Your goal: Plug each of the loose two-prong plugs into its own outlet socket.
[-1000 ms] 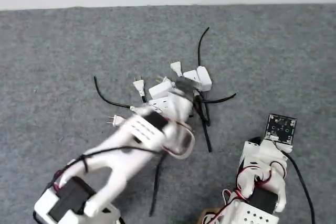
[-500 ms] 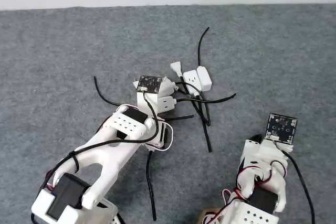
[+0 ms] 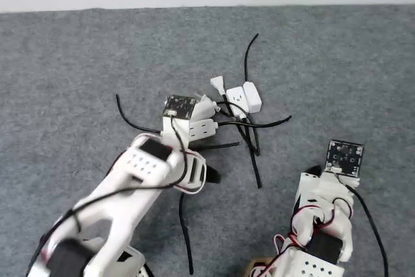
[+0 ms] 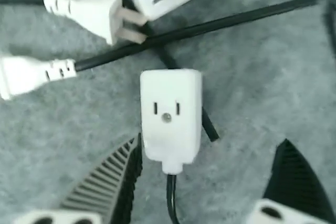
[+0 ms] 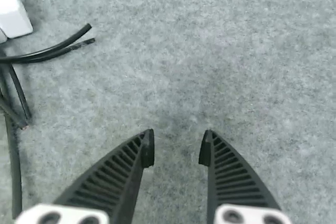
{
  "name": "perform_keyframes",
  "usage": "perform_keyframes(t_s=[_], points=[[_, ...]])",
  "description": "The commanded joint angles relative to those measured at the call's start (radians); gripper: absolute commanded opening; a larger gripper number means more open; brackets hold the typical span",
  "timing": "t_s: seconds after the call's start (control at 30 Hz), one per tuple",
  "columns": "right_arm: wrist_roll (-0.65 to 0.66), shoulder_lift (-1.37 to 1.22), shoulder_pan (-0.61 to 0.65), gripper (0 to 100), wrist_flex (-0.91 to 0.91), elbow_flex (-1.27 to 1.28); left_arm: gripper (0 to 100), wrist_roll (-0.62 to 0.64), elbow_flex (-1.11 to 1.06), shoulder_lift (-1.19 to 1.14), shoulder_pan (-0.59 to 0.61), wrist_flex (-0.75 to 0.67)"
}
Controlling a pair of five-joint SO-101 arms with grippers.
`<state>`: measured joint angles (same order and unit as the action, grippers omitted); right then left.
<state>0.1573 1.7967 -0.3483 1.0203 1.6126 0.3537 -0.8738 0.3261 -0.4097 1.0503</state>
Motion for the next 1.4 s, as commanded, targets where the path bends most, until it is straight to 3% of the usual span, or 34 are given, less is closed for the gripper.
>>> perform_keyframes(t_s=[0.0,0.23,0.5,0.7,1.13,1.37], points=[[0.020,0.010,0.021,15.1,-0.016,-0.028,35,-0.078,-0.079,0.210,0.003,-0.063],[0.020,0.010,0.025,15.1,-0.018,-0.021,35,-0.086,-0.188,0.292,-0.018,-0.184],[0.021,0.010,0.045,15.1,-0.018,-0.018,35,-0.087,-0.030,-0.072,-0.048,-0.210],[0.021,0.010,0.042,15.1,-0.018,-0.018,35,-0.087,0.096,-0.224,-0.044,-0.120],[0.021,0.010,0.044,15.1,-0.022,-0.018,35,-0.083,0.099,-0.218,-0.008,-0.118],[0.021,0.010,0.045,15.1,-0.024,-0.018,35,-0.124,0.030,0.064,0.123,-0.124]])
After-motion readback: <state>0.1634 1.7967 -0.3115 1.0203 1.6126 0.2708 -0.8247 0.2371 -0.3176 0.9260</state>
